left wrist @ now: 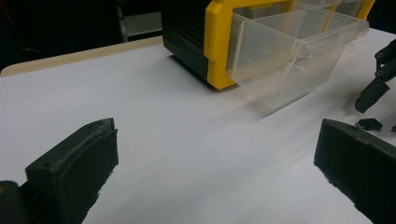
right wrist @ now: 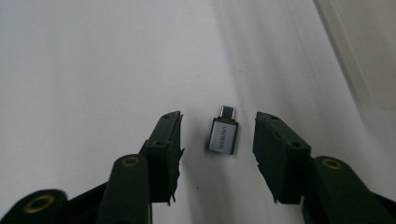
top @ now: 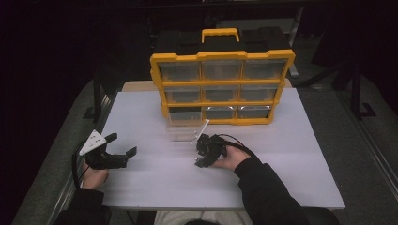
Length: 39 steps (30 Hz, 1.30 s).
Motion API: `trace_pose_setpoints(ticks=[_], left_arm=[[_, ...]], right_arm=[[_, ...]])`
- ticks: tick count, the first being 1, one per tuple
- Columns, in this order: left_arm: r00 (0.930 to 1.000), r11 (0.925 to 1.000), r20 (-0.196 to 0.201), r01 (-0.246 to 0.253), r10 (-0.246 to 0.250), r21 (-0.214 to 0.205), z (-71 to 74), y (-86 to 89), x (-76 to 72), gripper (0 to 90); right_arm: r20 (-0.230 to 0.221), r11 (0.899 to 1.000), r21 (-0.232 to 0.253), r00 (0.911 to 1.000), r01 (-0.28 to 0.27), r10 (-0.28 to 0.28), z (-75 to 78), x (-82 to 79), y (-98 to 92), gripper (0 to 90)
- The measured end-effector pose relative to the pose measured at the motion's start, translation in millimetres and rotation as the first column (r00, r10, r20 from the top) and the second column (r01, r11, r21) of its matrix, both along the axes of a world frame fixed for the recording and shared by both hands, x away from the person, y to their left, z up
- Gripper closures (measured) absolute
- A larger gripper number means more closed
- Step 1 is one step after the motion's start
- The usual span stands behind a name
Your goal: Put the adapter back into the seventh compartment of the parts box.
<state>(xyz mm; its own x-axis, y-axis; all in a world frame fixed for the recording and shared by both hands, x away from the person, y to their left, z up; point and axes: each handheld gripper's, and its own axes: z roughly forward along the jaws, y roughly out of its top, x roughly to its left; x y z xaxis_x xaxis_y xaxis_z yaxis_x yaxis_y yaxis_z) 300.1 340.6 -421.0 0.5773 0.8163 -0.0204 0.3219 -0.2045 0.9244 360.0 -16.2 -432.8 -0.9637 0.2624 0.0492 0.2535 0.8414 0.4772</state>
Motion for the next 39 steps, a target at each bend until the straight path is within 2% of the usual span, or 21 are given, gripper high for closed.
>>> trace_pose_setpoints(ticks=[2, 8, 14, 21, 28, 39], left_arm=[[1.0000, 1.0000, 0.000, 0.000, 0.000, 0.000, -0.1, 0.0, 0.0, 0.0], [1.0000, 1.0000, -0.001, 0.000, 0.000, 0.001, -0.1, 0.0, -0.1, 0.0], [1.0000, 1.0000, 0.000, 0.001, -0.001, 0.000, 0.0, -0.1, -0.1, 0.0], [1.0000, 1.0000, -0.001, 0.002, -0.002, 0.004, -0.1, 0.1, 0.1, 0.0], [1.0000, 1.0000, -0.001, 0.002, -0.002, 0.003, -0.2, 0.0, 0.1, 0.0], [1.0000, 1.0000, -0.005, 0.002, -0.002, 0.006, -0.4, -0.2, 0.1, 0.0]], right_arm=[[0.011, 1.000, 0.000, 0.9999, -0.002, 0.002, -0.1, 0.9, 1.2, 54.4], [0.005, 1.000, -0.005, 1.0000, -0.007, 0.007, -0.8, 2.6, 4.0, 62.3], [0.019, 1.000, -0.024, 0.9997, -0.015, 0.015, -3.6, 0.5, 6.0, 74.3], [0.021, 1.000, -0.024, 0.9997, -0.012, 0.012, -3.0, 1.3, 4.9, 74.7], [0.016, 1.000, -0.004, 0.9999, -0.004, 0.005, 2.7, 2.7, -0.1, 74.8], [0.008, 1.000, 0.019, 0.9999, 0.011, -0.011, 14.4, 5.4, -15.0, 74.7]])
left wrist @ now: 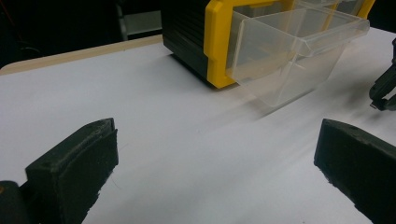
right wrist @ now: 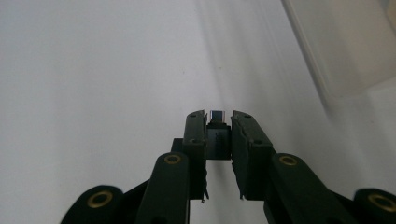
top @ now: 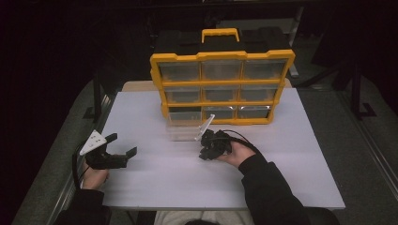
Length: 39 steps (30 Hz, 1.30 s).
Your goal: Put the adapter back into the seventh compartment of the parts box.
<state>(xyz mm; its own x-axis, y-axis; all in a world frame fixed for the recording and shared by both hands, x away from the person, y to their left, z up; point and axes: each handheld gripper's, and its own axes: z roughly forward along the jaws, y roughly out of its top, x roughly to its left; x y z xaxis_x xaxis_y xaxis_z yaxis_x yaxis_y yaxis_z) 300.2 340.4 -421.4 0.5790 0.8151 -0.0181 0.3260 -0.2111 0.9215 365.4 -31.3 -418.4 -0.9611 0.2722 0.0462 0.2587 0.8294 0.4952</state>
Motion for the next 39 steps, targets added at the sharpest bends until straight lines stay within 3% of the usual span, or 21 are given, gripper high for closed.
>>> trace_pose_setpoints(ticks=[39], left_arm=[[1.0000, 1.0000, -0.003, -0.005, 0.005, 0.001, -0.8, -0.3, 0.5, 0.0]], right_arm=[[0.066, 0.998, 0.027, 0.9963, 0.053, -0.055, 55.9, 4.2, -39.2, 74.6]])
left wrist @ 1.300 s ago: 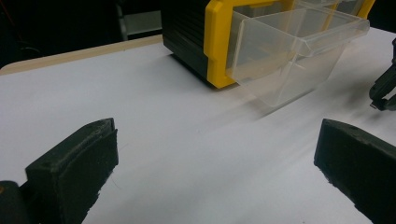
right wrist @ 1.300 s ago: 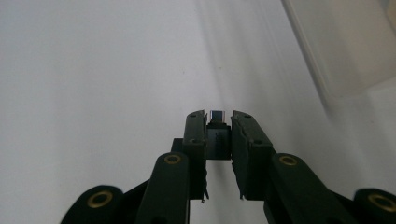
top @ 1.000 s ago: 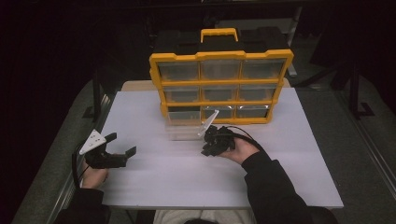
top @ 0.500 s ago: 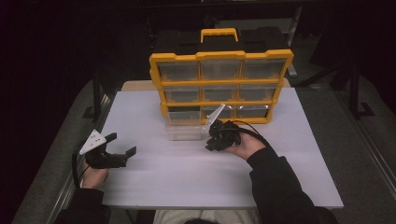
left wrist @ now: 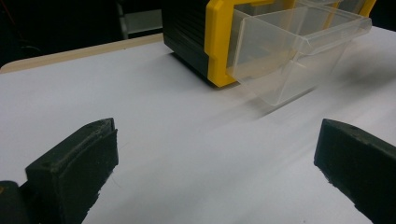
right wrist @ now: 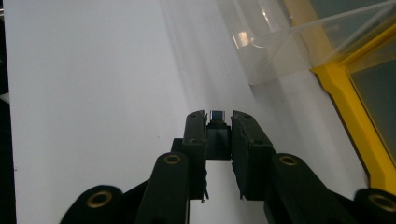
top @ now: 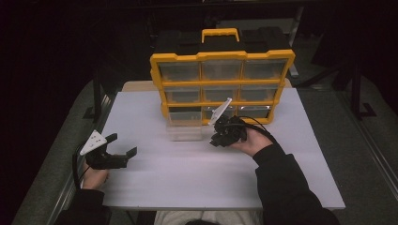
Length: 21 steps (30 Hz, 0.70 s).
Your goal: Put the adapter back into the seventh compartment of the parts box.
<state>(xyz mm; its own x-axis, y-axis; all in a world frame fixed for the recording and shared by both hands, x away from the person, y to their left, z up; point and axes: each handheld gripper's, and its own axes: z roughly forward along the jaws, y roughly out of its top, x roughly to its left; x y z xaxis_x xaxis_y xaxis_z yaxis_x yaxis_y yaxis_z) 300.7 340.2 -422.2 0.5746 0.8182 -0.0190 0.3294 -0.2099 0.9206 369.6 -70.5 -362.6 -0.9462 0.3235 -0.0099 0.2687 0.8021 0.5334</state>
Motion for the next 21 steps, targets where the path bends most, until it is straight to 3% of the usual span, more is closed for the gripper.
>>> trace_pose_setpoints(ticks=[21], left_arm=[[1.0000, 1.0000, 0.002, 0.000, 0.000, 0.000, 0.3, 0.6, 0.0, 0.0]], right_arm=[[0.031, 1.000, 0.013, 0.9994, 0.017, -0.017, 22.3, 6.3, -10.9, 74.6]])
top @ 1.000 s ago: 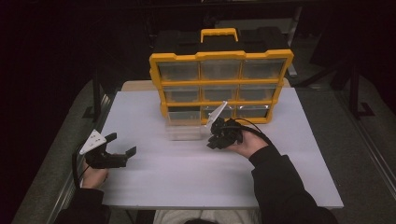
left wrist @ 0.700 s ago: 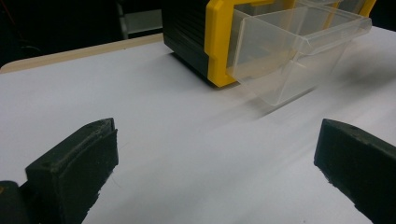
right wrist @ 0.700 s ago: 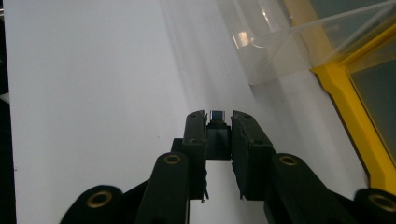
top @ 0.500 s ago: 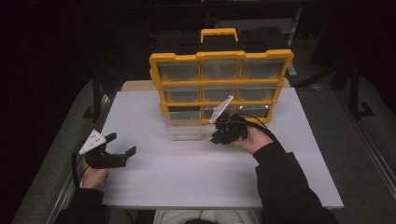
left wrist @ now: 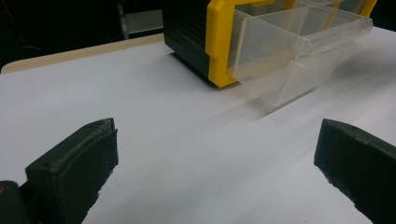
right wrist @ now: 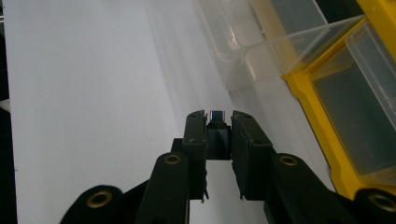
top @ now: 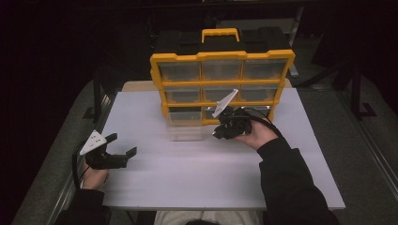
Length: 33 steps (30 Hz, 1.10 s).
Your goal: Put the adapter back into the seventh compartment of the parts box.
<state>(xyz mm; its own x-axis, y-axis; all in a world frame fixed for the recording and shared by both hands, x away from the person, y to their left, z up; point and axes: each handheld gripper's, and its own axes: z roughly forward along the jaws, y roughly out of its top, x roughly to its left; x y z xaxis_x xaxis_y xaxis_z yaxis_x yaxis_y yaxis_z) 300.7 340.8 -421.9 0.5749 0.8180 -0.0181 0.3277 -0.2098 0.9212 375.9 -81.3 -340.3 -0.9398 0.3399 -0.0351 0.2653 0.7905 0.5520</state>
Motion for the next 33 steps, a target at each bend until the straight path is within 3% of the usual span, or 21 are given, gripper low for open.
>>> trace_pose_setpoints(ticks=[33], left_arm=[[1.0000, 1.0000, 0.002, -0.002, 0.002, -0.006, 0.7, 1.1, -0.7, 0.0]], right_arm=[[0.074, 1.000, 0.013, 0.9972, -0.011, 0.010, 44.9, 12.5, 12.5, 74.6]])
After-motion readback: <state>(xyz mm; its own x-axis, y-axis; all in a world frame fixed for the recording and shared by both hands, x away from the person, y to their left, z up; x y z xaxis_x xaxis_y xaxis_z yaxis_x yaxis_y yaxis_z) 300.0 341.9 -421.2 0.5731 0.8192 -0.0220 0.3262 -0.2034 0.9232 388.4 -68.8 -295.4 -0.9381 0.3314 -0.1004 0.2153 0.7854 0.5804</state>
